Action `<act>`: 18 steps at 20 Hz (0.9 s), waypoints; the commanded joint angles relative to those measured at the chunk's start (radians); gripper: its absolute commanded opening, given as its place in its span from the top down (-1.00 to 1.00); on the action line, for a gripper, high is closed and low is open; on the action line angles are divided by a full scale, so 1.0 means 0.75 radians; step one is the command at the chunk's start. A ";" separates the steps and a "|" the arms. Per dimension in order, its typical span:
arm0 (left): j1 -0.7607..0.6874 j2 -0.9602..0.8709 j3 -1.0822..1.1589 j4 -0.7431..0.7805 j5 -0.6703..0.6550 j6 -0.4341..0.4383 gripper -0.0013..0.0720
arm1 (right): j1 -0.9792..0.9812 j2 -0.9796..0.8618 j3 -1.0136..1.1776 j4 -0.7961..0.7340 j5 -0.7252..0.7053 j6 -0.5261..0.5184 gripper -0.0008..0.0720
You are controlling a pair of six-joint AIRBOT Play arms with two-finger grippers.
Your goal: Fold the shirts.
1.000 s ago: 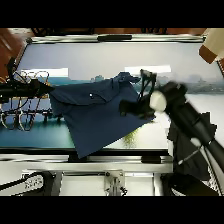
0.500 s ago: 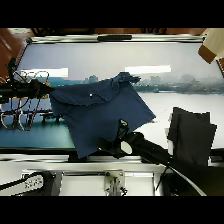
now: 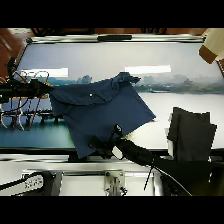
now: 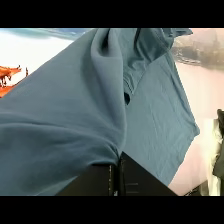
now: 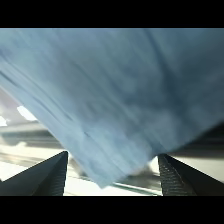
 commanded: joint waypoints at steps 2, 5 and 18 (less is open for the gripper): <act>0.001 -0.001 0.002 0.000 0.024 0.000 0.87 | 0.005 -0.070 0.023 0.101 -0.183 0.001 -0.87; 0.001 -0.001 0.002 0.000 0.057 0.000 0.87 | 0.004 -0.124 0.095 0.100 -0.235 0.001 -0.10; 0.148 0.503 0.226 -0.845 0.339 0.463 0.88 | -0.547 0.885 0.222 -0.882 0.492 -0.350 0.78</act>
